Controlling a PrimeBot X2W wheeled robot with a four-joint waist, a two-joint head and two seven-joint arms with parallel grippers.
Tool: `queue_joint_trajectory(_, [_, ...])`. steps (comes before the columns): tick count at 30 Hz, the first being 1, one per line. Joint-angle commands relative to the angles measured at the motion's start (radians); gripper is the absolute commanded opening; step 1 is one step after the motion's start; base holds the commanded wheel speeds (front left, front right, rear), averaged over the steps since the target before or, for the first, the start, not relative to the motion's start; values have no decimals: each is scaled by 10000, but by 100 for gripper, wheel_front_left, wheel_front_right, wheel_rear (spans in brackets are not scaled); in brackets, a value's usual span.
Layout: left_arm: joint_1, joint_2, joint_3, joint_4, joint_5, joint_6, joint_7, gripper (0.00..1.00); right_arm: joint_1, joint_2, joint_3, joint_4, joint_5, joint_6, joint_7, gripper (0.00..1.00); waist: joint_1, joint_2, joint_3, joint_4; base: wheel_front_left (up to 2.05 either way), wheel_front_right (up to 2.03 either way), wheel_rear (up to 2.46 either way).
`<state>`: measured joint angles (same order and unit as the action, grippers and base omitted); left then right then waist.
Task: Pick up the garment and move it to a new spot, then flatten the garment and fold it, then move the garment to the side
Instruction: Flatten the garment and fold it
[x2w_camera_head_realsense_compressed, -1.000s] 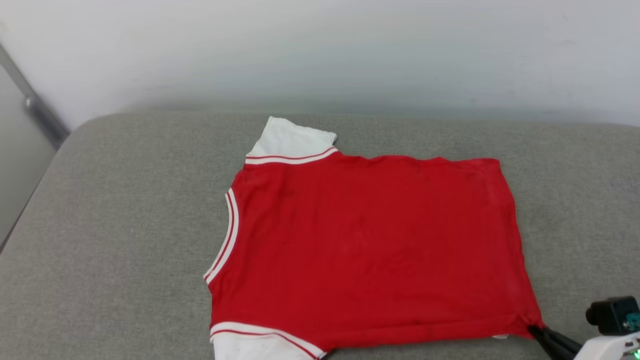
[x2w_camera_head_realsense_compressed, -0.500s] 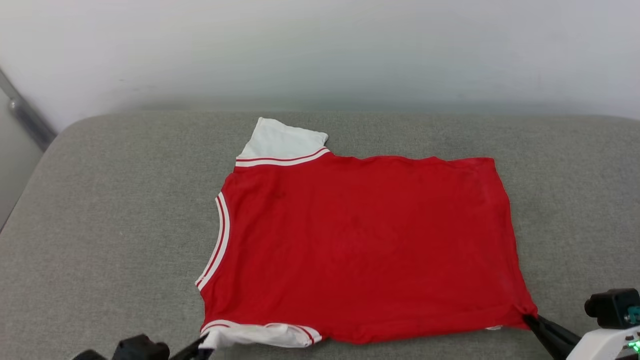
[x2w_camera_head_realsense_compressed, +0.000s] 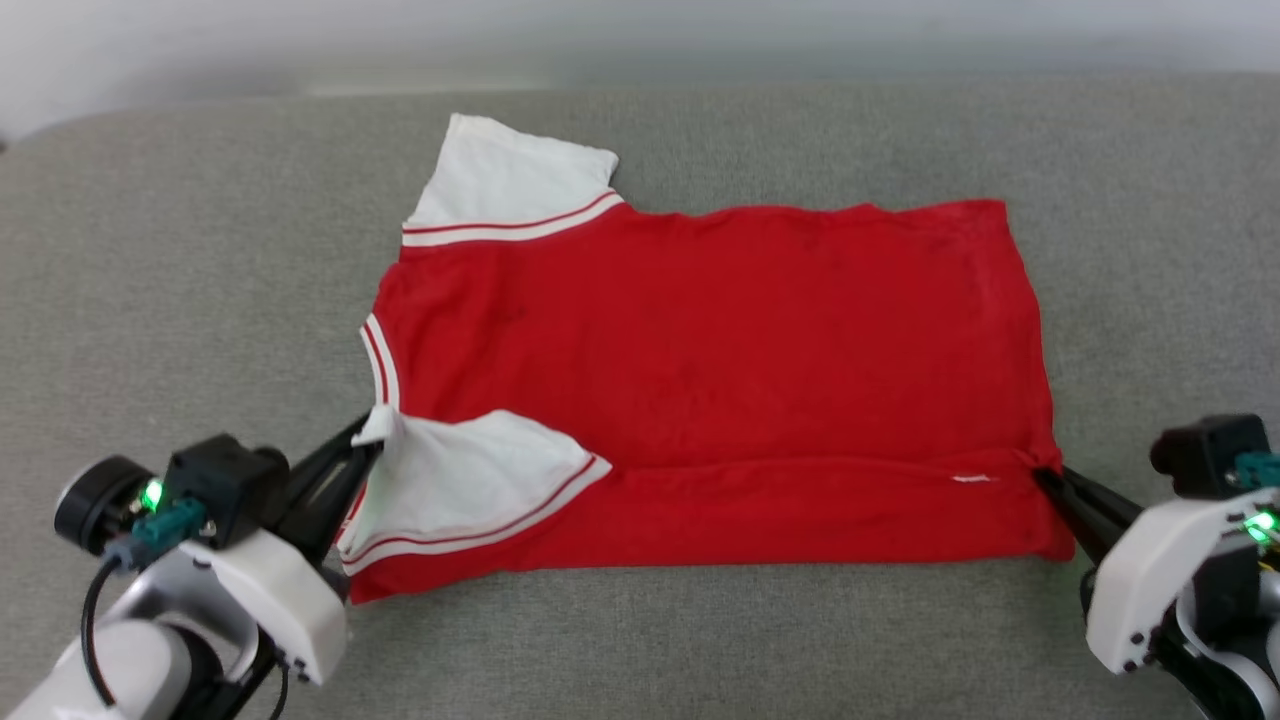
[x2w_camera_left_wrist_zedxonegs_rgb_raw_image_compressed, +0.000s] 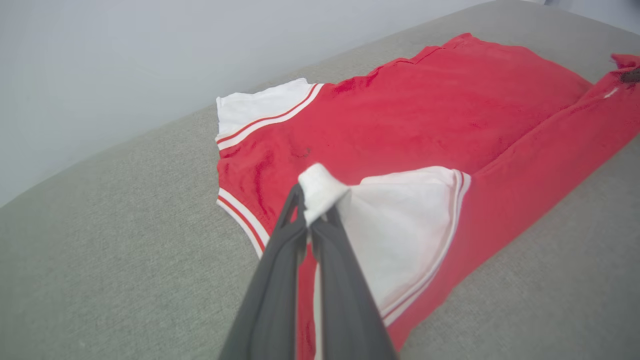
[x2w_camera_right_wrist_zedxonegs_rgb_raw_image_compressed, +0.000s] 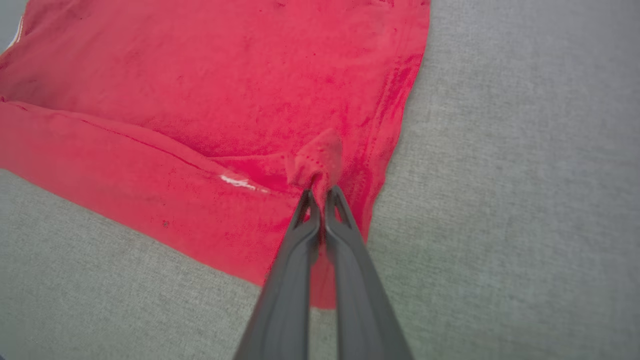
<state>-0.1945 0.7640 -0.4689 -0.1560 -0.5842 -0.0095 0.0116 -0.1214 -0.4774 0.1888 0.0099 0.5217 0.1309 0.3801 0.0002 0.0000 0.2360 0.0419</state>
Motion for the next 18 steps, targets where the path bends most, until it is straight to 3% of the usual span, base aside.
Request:
queue_joint_trajectory(1, [-445, -139, -11, 317, 73, -99, 48, 0, -397, 159, 78, 158, -173, -4, 109, 0, -2, 0, 443, -124, 0, 0, 0])
queue_joint_trajectory(11, [-1911, -794, -444, 2617, 222, -528, 234, 0, -1344, 628, 281, 847, -916, -4, 388, 0, -2, 0, 984, -189, 0, 0, 0])
queue_joint_trajectory(12, [-2028, -854, -512, 2848, 231, -566, 280, 5, -1381, 675, 303, 927, -955, -4, 416, 0, -2, 0, 997, -191, 0, 0, 0])
queue_joint_trajectory(13, [-2112, -919, -551, 3087, 249, -589, 294, 33, -1398, 709, 336, 1015, -982, -4, 441, 0, -2, 0, 1002, -192, 0, 0, 0])
queue_joint_trajectory(14, [-2167, -999, -598, 3288, 280, -596, 240, 71, -1421, 739, 368, 1086, -1016, -4, 439, 0, -2, 0, 996, -194, 0, 0, 0])
queue_joint_trajectory(15, [-2201, -1108, -635, 3484, 284, -584, 169, 100, -1434, 786, 377, 1176, -1022, -4, 415, 0, -2, 0, 966, -196, 0, 0, 0])
queue_joint_trajectory(16, [-2202, -1204, -656, 3681, 263, -560, 91, 100, -1435, 862, 352, 1286, -1019, -4, 390, 0, -2, 0, 922, -201, 0, 0, 0])
queue_joint_trajectory(17, [-2205, -1291, -687, 3857, 253, -556, 23, 100, -1438, 934, 294, 1401, -1065, -4, 346, 39, -2, 0, 860, -201, 0, 0, 0])
queue_joint_trajectory(18, [-2189, -1381, -707, 3992, 242, -533, -50, 100, -1395, 1040, 231, 1548, -1047, -4, 428, 100, -2, 0, 774, -193, 0, 0, 0])
